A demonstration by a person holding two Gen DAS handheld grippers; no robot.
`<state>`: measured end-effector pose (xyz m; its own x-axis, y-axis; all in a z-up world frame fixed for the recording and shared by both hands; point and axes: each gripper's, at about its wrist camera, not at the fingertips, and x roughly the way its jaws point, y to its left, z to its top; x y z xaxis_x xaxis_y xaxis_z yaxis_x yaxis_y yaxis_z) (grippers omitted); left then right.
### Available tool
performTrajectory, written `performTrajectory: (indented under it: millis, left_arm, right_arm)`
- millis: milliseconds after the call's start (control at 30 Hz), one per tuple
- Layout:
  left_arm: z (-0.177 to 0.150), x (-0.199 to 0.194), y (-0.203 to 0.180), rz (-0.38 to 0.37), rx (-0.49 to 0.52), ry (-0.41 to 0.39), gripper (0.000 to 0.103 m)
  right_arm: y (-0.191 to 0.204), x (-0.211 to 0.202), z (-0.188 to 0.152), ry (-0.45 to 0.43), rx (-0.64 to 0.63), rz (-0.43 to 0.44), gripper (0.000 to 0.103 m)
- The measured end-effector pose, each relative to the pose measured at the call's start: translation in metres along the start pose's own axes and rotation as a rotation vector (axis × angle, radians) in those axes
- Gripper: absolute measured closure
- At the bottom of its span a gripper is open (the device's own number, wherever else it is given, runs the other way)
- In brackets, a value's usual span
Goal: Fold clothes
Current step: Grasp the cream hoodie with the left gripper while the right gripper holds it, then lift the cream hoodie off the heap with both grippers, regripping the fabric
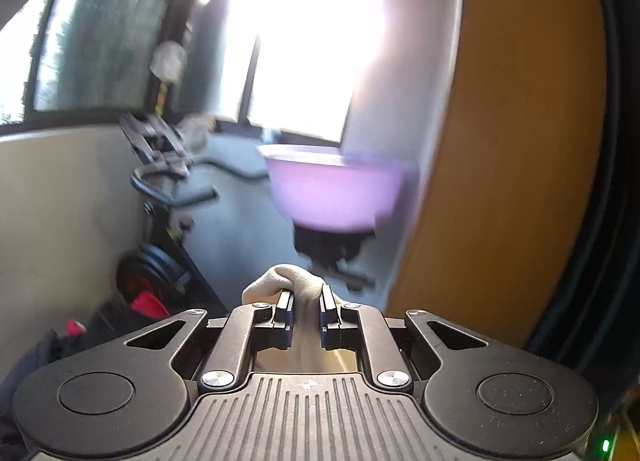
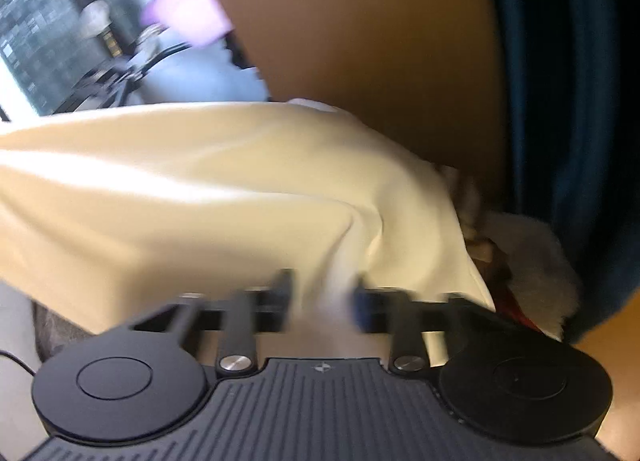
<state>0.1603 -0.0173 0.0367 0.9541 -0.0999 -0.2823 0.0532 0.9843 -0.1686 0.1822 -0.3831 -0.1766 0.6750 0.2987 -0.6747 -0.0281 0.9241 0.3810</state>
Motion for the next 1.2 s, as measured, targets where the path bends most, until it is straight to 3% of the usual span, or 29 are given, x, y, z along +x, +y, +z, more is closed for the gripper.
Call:
performTrajectory:
  millis: [167, 233, 333, 500, 533, 600, 633, 667, 733, 800, 867, 933, 1000, 1100, 1200]
  left_arm:
    - [0.037, -0.025, 0.029, 0.149, -0.044, -0.143, 0.092]
    - [0.048, -0.030, 0.043, 0.219, -0.055, -0.165, 0.092]
    - [0.039, -0.019, 0.063, 0.295, -0.074, -0.102, 0.092]
    - [-0.004, 0.011, 0.082, 0.359, -0.046, 0.062, 0.092]
    - [-0.013, 0.016, 0.087, 0.361, -0.051, 0.096, 0.091]
    - [-0.029, 0.023, 0.097, 0.359, -0.073, 0.158, 0.091]
    - [-0.036, 0.024, 0.103, 0.346, -0.091, 0.182, 0.088]
    - [-0.042, 0.026, 0.109, 0.327, -0.109, 0.206, 0.088]
    - [-0.054, 0.028, 0.119, 0.290, -0.120, 0.248, 0.076]
    - [-0.065, 0.035, 0.126, 0.266, -0.106, 0.289, 0.071]
    - [-0.074, 0.041, 0.132, 0.241, -0.099, 0.340, 0.052]
    - [-0.085, 0.042, 0.140, 0.199, -0.134, 0.378, 0.023]
    - [-0.092, 0.042, 0.145, 0.128, -0.171, 0.387, 0.003]
    - [-0.101, 0.044, 0.144, 0.058, -0.168, 0.416, 0.001]
    - [-0.114, 0.054, 0.135, 0.065, -0.108, 0.478, 0.001]
  right_arm:
    - [0.048, -0.028, 0.011, -0.078, -0.116, 0.258, 0.096]
    - [0.071, -0.027, 0.010, -0.053, -0.189, 0.341, 0.096]
    - [0.094, -0.012, 0.000, 0.033, -0.249, 0.404, 0.096]
    - [0.103, 0.015, -0.022, 0.142, -0.312, 0.344, 0.092]
    - [0.099, 0.016, -0.021, 0.141, -0.291, 0.323, 0.083]
    - [0.092, 0.016, -0.017, 0.121, -0.241, 0.289, 0.042]
    - [0.086, 0.012, -0.013, 0.101, -0.216, 0.277, 0.015]
    - [0.079, 0.008, -0.008, 0.077, -0.195, 0.270, 0.011]
    - [0.068, 0.004, 0.008, 0.021, -0.172, 0.272, 0.008]
    - [0.059, 0.012, 0.013, 0.013, -0.144, 0.227, 0.005]
    - [0.048, 0.023, 0.016, 0.024, -0.107, 0.180, 0.005]
    - [0.039, 0.041, 0.018, 0.037, -0.071, 0.174, 0.005]
    - [0.029, 0.057, 0.018, 0.051, -0.049, 0.187, 0.005]
    - [0.029, 0.079, 0.017, 0.077, -0.040, 0.194, 0.005]
    - [0.036, 0.089, 0.014, 0.089, -0.043, 0.222, 0.005]
